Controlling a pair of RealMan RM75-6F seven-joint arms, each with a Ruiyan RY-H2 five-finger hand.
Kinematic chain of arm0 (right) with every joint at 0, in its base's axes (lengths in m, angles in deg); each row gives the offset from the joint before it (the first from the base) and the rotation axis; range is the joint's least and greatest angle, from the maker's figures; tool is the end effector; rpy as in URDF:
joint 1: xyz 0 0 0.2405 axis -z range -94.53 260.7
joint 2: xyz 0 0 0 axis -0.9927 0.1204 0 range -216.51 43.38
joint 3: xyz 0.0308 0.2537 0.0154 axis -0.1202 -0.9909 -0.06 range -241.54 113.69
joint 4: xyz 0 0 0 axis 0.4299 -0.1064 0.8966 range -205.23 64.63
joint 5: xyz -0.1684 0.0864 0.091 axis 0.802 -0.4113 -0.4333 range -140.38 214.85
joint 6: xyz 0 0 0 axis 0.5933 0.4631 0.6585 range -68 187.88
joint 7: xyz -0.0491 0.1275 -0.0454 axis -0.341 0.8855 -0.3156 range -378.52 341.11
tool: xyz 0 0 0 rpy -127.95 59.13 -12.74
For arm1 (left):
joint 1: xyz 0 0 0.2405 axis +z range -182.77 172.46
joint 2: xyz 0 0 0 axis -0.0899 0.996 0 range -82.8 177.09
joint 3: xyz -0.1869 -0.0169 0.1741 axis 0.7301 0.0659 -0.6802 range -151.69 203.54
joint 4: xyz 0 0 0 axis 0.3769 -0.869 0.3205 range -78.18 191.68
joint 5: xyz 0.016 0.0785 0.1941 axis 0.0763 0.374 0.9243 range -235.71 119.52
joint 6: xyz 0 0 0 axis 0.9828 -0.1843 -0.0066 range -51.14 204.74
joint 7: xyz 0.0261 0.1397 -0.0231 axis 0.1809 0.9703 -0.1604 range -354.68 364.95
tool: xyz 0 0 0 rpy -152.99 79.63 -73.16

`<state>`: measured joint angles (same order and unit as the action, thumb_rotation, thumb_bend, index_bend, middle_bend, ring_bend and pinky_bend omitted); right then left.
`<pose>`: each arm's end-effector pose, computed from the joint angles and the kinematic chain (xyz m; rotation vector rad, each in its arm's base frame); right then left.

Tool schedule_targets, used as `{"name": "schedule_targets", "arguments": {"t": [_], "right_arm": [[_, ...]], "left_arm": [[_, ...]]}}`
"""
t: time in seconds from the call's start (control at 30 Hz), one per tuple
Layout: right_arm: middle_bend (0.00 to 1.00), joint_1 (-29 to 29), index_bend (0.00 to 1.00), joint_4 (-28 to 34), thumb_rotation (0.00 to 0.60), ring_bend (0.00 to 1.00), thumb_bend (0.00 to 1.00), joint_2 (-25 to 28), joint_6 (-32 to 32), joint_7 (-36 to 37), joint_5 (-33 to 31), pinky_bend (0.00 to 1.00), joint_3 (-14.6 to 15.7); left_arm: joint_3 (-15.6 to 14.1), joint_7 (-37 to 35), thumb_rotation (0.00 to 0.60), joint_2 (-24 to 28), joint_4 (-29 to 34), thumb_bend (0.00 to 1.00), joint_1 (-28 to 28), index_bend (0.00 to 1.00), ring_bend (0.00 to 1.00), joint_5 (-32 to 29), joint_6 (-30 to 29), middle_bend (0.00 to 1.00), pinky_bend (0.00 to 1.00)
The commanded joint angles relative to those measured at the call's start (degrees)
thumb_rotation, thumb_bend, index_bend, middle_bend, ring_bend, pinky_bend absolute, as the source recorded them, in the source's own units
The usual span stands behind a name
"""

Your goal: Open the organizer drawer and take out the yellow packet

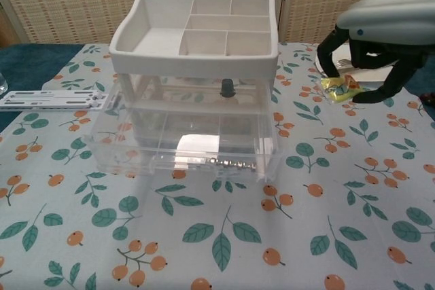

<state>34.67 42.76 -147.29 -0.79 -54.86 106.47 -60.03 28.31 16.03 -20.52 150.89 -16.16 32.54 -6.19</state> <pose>-0.1265 -0.2909 0.0853 2.1282 -0.4484 0.6984 -0.2694 0.2074 0.1268 -1.5733 -0.7419 -0.9328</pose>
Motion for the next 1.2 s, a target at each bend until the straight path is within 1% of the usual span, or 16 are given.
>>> {"name": "schedule_targets", "arguments": {"t": [0.03,0.37,0.7,0.8,0.83,0.93,1.1,1.2], "right_arm": [[1.00,0.76,0.52,-2.99,0.600,1.00,0.36,-2.40,1.83,-0.60,-0.38,1.00,0.50],[1.00,2.00,0.52,-10.23,0.600,1.00,0.36,-9.31,5.08,-0.10,-1.56,1.00,-0.07],[1.00,2.22,0.52,-13.35,0.600,1.00,0.36,-15.27,8.32,-0.53,0.00,1.00,0.29],[1.00,2.13,0.50,-13.71,0.600,1.00,0.36,-16.51,9.24,-0.79,0.05,1.00,0.37],[1.00,2.06,0.48,-13.86,0.600,1.00,0.36,-16.95,9.69,-1.13,0.08,1.00,0.52],[1.00,1.93,0.37,-14.27,0.600,1.00,0.36,-17.73,10.58,-2.30,-0.19,1.00,0.92],[1.00,2.27,0.17,-13.71,0.600,1.00,0.30,-17.65,10.31,-3.05,-0.29,1.00,0.97],[1.00,2.93,0.13,-12.57,0.600,1.00,0.29,-16.50,9.02,-2.77,0.22,1.00,0.76]], "left_arm": [[-0.02,0.02,0.600,0.02,0.06,0.25,0.02,0.14,0.14,-0.01,-0.08,0.09,0.16],[-0.10,0.16,0.600,-0.08,0.01,0.25,-0.06,0.14,0.14,-0.18,-0.02,0.09,0.16],[-0.21,0.46,0.600,-0.18,0.10,0.25,-0.15,0.14,0.14,-0.21,0.05,0.09,0.16],[-0.20,0.43,0.600,-0.24,0.10,0.25,-0.20,0.14,0.14,-0.18,0.03,0.09,0.16],[-0.20,0.43,0.600,-0.26,0.11,0.25,-0.21,0.14,0.14,-0.16,0.02,0.09,0.16],[-0.24,0.42,0.600,-0.30,0.06,0.25,-0.24,0.14,0.14,-0.12,0.04,0.09,0.16],[-0.28,0.31,0.600,-0.31,-0.06,0.25,-0.22,0.14,0.14,-0.18,0.00,0.09,0.15],[-0.29,0.28,0.600,-0.34,-0.16,0.25,-0.23,0.14,0.14,-0.23,0.02,0.09,0.15]]}}
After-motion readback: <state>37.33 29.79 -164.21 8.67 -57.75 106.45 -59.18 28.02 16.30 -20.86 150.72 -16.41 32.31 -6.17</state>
